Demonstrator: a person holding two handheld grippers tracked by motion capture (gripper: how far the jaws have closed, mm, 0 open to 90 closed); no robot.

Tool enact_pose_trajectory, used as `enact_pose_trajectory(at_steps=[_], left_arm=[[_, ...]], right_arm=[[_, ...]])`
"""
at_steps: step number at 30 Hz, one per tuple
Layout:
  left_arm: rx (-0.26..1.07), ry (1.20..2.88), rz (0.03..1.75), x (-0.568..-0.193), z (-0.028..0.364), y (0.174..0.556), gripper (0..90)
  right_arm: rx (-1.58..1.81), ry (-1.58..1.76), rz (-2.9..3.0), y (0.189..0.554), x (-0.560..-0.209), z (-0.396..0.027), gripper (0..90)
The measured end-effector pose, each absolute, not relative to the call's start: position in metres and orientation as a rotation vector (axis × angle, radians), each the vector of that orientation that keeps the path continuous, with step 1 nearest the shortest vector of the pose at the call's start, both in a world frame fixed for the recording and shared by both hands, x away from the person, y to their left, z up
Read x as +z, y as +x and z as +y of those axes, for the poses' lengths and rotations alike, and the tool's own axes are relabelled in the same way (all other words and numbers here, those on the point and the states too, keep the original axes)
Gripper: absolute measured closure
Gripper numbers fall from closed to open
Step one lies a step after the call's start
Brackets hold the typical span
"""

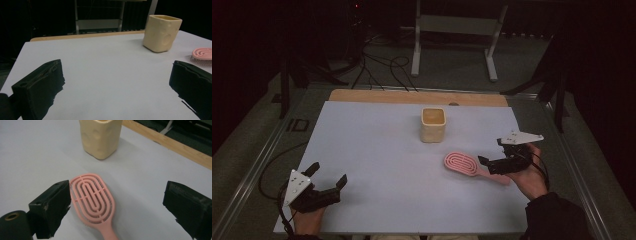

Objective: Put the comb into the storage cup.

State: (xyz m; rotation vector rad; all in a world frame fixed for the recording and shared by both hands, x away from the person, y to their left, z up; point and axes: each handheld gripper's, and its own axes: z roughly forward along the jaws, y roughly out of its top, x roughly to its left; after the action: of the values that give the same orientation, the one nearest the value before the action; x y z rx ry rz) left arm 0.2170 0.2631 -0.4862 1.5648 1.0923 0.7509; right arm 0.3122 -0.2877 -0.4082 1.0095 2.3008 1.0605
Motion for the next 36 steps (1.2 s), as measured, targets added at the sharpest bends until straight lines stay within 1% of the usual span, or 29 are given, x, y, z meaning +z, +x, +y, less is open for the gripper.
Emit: enact_pose_trajectory(at_steps=[14,36], left_arm=[[0.746,1.563,1.098,-0.487,0.263,0.217,0.0],[0.743,1.569,1.098,-0.488,0.262,0.218,0.0]], right_arm=[[1.017,1.038,2.401,0.323,-0.419,-0.288,7.7],[0.830,1.026,2.594,0.335,-0.450,-0.281,8.4]])
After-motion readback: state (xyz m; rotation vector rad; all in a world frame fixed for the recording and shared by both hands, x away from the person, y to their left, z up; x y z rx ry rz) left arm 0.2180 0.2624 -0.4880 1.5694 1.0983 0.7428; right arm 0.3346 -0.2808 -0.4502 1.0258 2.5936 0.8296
